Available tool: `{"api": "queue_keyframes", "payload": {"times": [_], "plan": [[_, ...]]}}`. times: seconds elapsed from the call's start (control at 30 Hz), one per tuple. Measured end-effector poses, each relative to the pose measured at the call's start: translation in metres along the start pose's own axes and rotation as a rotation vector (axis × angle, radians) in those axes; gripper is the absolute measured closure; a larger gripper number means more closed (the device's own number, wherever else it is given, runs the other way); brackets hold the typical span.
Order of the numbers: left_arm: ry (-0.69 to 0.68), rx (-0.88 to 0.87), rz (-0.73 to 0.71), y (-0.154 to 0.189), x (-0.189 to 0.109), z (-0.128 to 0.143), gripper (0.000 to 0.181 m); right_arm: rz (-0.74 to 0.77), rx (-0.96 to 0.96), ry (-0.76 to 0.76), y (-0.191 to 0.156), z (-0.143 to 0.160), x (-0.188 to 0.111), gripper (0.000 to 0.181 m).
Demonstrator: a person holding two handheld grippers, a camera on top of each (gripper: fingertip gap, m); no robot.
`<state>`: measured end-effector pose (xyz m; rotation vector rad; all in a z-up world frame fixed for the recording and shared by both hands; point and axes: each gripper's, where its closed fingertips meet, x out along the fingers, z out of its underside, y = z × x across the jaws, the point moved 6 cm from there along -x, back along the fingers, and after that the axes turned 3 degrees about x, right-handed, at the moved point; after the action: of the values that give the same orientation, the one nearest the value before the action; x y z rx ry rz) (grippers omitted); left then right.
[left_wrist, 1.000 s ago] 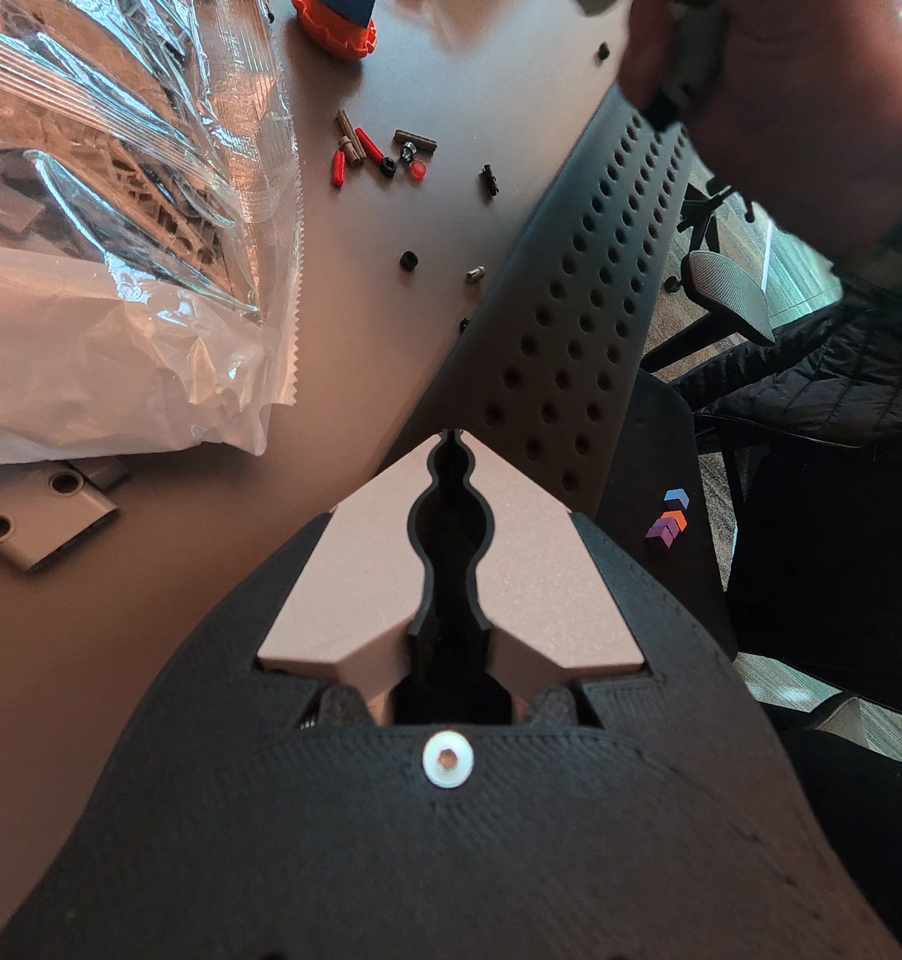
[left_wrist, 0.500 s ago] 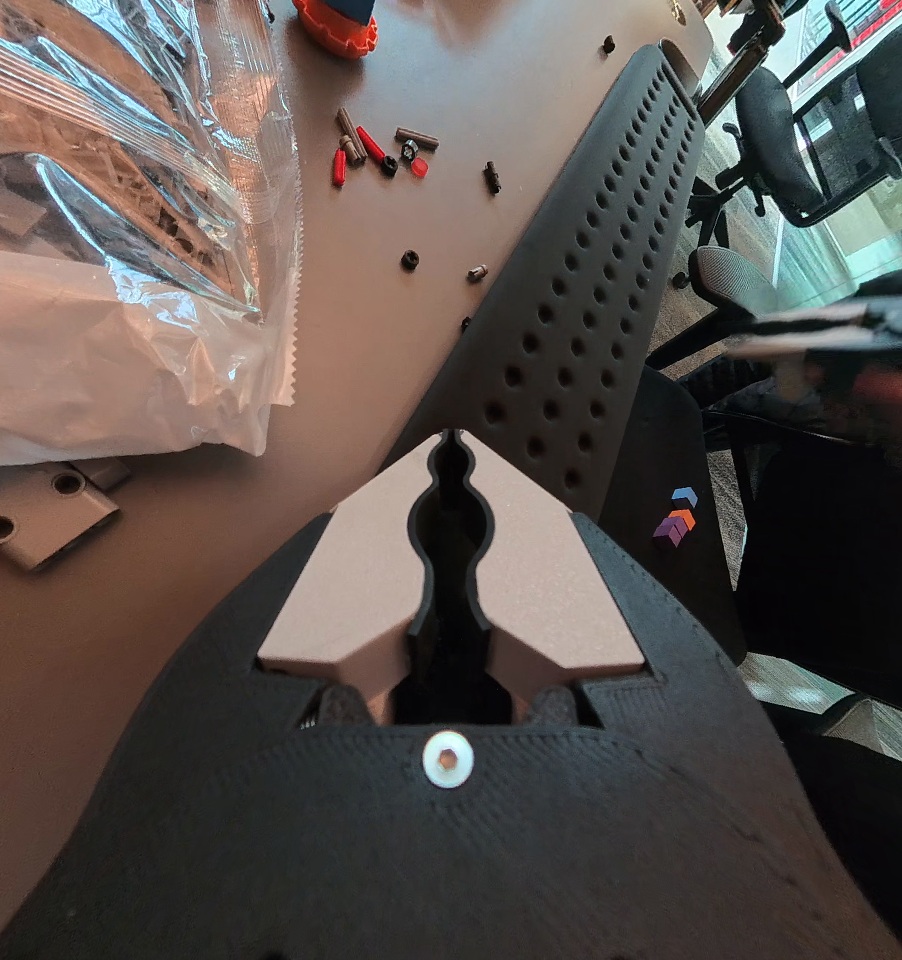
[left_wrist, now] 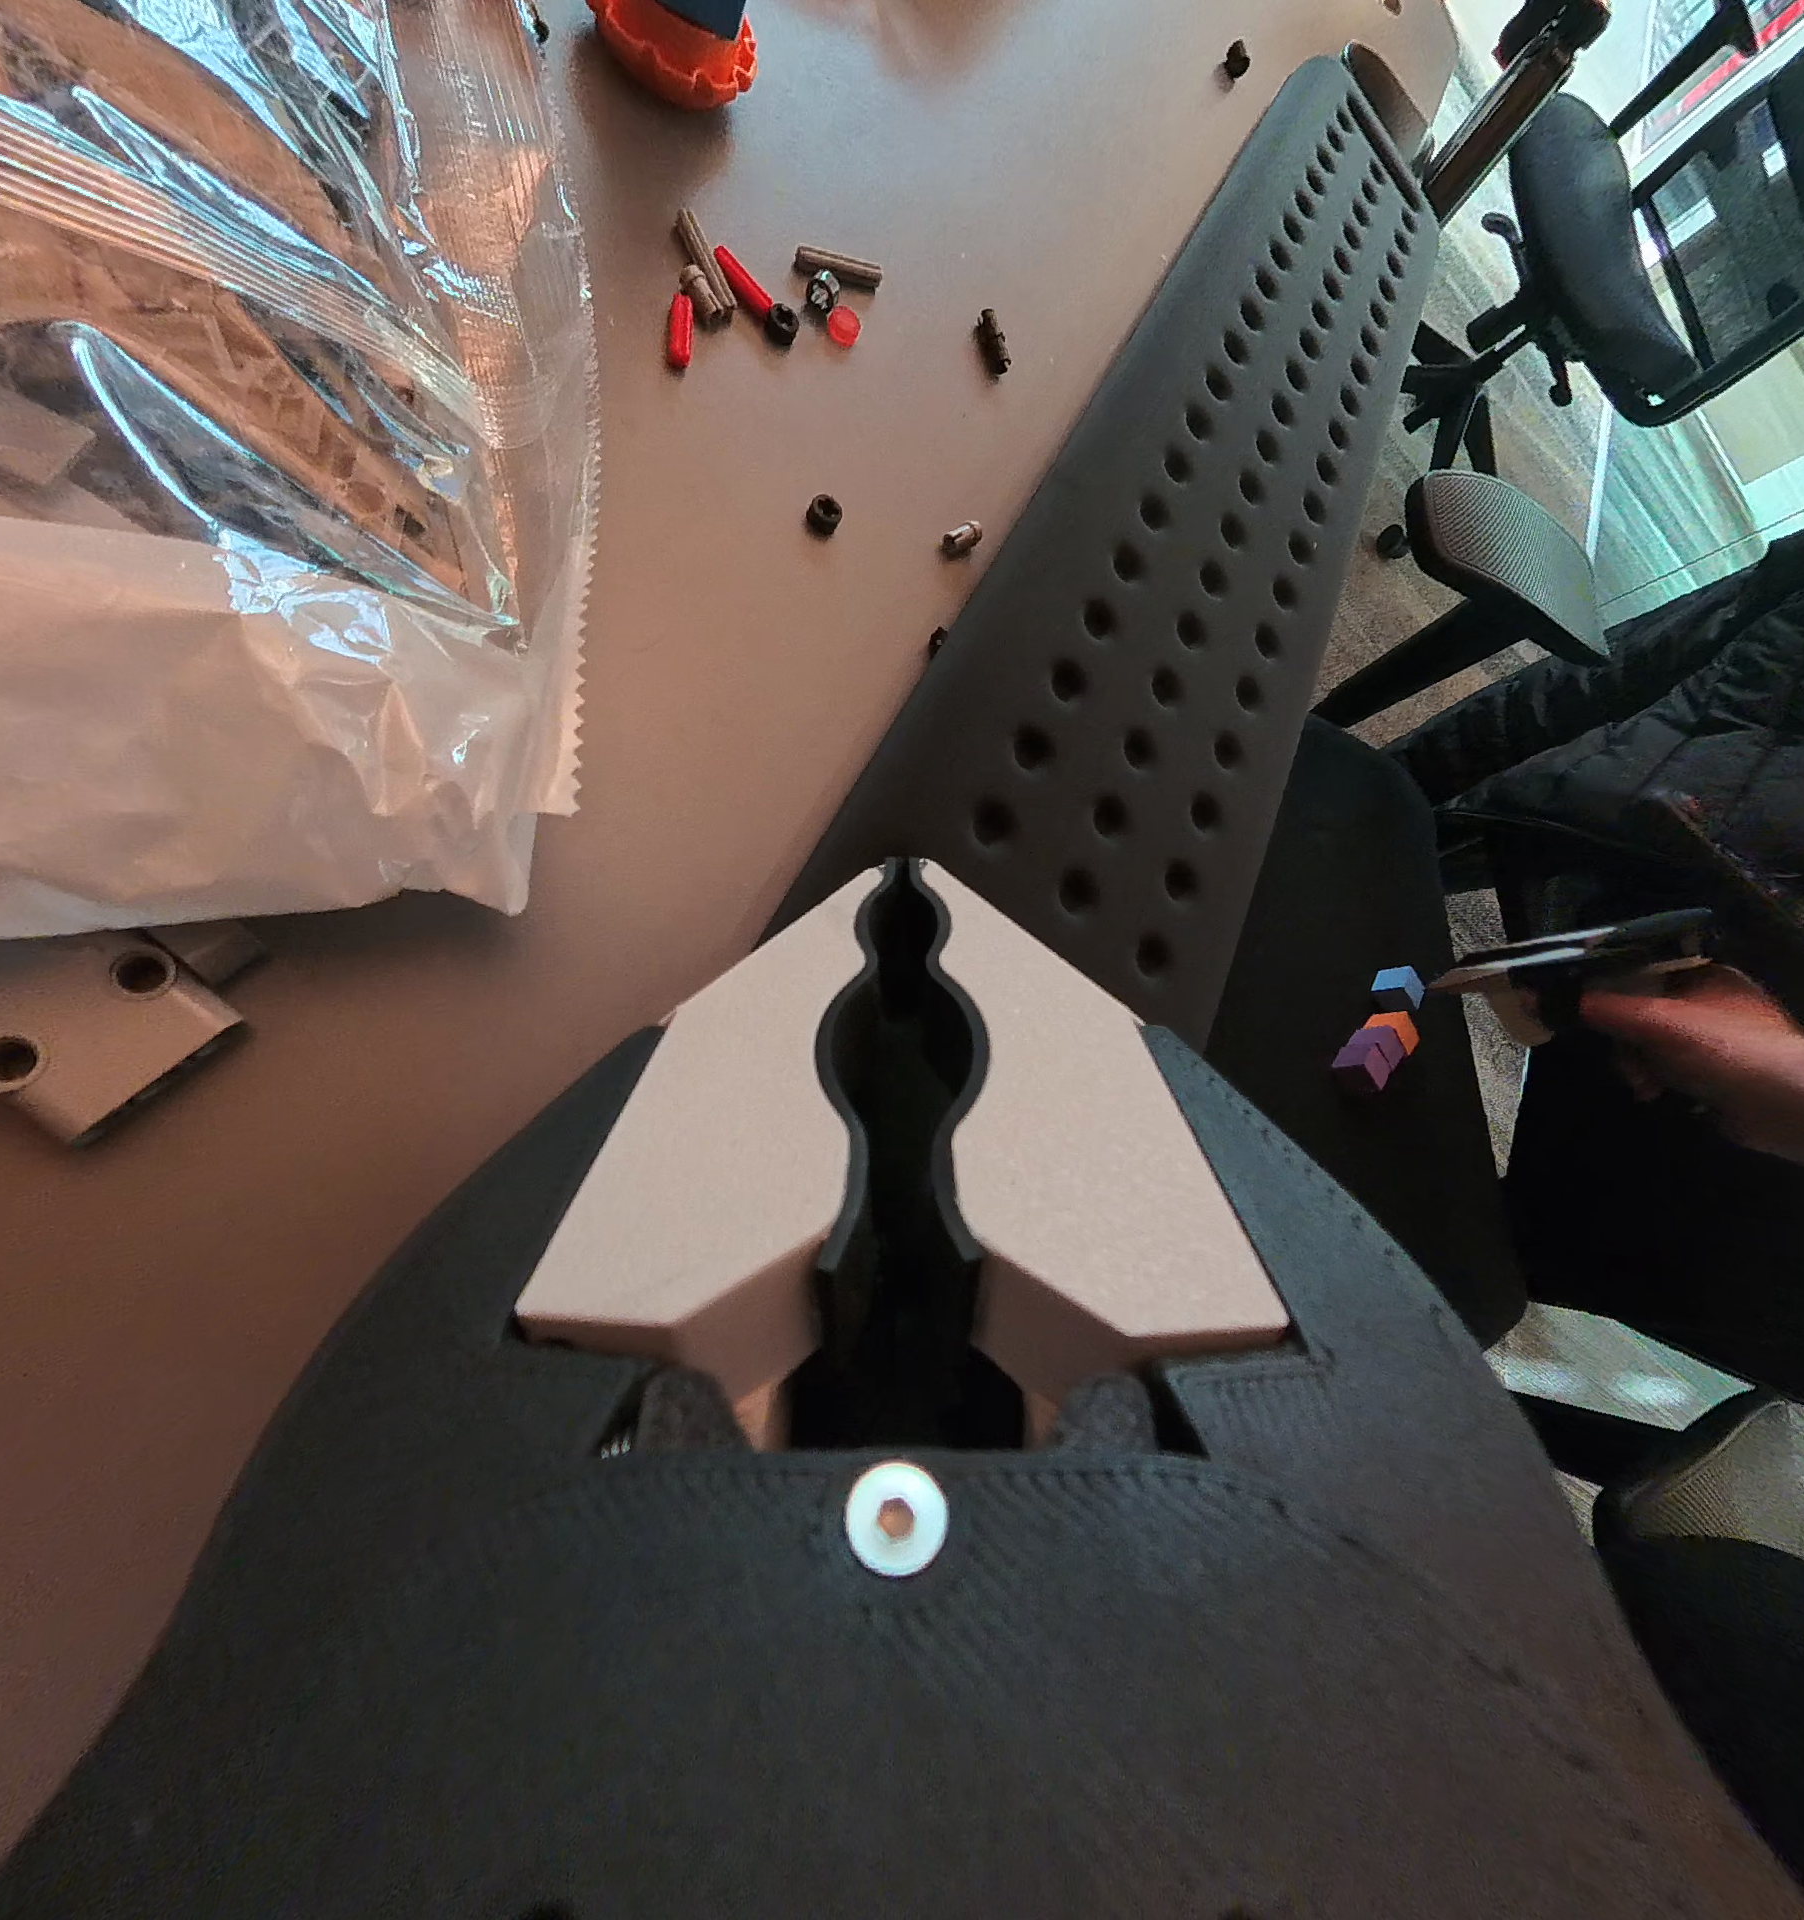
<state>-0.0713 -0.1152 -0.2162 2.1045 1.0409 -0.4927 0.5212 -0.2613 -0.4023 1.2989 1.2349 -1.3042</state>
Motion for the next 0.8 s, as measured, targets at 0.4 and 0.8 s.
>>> {"api": "queue_keyframes", "payload": {"times": [0.4,0.8], "plan": [[-0.002,0.005,-0.006,0.000,0.000,0.000,0.181,0.047,-0.197,-0.035,0.001,-0.007,0.020,0.155],[0.007,0.005,-0.002,0.000,0.000,0.000,0.181,-0.340,-0.583,0.751,-0.247,-0.211,-0.232,0.155]]}}
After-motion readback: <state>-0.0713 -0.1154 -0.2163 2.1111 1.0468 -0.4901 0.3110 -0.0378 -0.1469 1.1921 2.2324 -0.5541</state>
